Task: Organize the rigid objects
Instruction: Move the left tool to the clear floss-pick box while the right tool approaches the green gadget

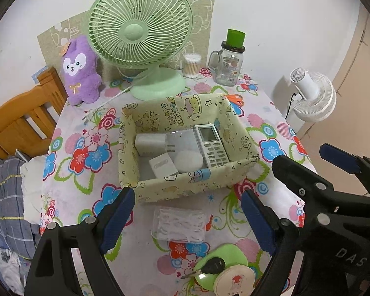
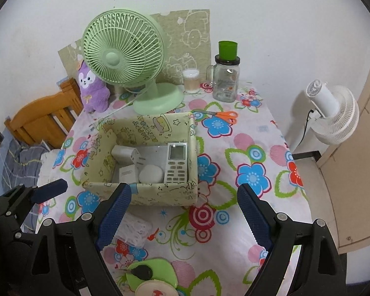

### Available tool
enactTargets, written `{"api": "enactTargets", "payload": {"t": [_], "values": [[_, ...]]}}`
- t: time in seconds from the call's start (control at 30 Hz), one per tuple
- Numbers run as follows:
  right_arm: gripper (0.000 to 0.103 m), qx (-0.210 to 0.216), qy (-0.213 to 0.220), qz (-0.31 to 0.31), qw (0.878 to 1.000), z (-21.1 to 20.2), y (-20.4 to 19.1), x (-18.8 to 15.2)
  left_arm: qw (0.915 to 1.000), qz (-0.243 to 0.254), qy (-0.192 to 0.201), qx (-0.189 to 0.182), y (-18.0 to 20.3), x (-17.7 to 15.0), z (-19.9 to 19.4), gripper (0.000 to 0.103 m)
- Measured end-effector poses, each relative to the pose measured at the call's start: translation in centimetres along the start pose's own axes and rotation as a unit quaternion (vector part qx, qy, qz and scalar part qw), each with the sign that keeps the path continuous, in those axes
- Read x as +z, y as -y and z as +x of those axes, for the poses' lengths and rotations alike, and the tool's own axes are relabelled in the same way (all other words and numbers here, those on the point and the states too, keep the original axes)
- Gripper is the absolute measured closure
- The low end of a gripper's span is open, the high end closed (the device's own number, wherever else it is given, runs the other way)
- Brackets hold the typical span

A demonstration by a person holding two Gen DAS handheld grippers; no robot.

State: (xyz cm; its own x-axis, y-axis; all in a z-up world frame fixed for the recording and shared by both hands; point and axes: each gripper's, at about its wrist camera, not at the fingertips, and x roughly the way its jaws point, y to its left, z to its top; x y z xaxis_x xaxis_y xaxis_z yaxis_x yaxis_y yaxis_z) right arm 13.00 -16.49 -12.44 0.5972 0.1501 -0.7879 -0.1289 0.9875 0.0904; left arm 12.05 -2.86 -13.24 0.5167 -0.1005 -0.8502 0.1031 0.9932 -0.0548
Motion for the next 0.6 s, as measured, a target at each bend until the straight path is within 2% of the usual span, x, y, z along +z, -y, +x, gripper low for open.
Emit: {"api": "enactTargets", "payload": {"t": [0.6], "values": [[0.013,-0.017,0.006,0.035,0.999,-1.7,0.3,-3.8,0.9997,0.017,0.003,-0.020,-0.2,-3.0,-0.8,0.013]]}}
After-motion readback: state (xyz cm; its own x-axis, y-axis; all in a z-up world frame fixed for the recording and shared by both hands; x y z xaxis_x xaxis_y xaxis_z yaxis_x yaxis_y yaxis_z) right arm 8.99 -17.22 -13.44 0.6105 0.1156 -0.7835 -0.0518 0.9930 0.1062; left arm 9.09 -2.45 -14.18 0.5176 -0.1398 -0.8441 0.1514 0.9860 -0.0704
